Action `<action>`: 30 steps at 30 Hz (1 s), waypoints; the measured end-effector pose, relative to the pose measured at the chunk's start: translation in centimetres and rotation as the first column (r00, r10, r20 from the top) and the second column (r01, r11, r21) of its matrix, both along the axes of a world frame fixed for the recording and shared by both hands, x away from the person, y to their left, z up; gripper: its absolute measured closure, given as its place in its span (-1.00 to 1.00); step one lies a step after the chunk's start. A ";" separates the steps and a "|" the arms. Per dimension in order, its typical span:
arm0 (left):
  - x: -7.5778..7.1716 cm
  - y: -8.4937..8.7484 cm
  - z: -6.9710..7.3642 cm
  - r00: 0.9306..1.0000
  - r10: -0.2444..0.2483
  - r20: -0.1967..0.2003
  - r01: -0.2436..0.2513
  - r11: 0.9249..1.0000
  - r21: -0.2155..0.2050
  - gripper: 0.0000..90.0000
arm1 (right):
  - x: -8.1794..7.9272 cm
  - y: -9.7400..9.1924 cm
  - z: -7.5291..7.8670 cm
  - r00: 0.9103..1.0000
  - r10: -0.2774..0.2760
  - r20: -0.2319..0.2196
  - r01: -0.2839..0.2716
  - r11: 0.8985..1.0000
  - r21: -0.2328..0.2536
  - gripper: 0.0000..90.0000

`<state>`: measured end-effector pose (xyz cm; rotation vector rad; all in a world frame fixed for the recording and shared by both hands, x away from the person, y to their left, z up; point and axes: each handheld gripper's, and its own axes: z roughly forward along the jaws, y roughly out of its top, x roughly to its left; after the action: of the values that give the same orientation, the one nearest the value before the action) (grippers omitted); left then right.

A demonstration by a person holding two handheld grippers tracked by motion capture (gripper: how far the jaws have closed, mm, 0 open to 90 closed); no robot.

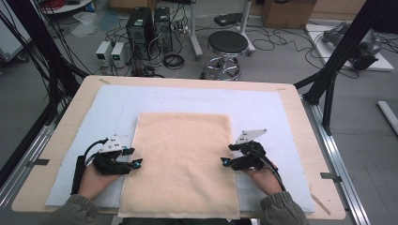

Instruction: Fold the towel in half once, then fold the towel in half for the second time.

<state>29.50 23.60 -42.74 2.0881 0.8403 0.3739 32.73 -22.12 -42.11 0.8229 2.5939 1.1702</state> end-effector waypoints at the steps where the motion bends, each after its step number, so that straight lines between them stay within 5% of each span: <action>1: 0.1 0.1 0.3 1.000 0.007 0.008 -0.007 1.000 -0.002 -0.07 | 0.2 -0.1 0.3 1.000 -0.011 0.009 0.011 1.000 0.009 -0.27; 8: 1.1 0.2 2.3 0.998 0.025 0.054 -0.024 1.000 -0.020 -0.17 | 2.2 -0.2 2.8 0.998 -0.049 0.035 0.048 0.998 0.039 -0.43; 16: 2.1 0.3 4.1 0.996 0.043 0.081 -0.041 0.999 -0.035 -0.19 | 3.9 0.6 4.6 0.998 -0.030 0.051 0.029 0.999 0.026 -0.49; 30: 3.3 0.5 3.8 0.998 0.048 0.047 -0.047 0.999 -0.028 -0.23 | 4.5 1.2 3.6 1.000 -0.011 0.027 0.010 1.000 0.016 -0.51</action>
<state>32.77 24.13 -38.98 2.0295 0.8631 0.4344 37.22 -20.91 -38.55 0.8174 2.5588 1.1924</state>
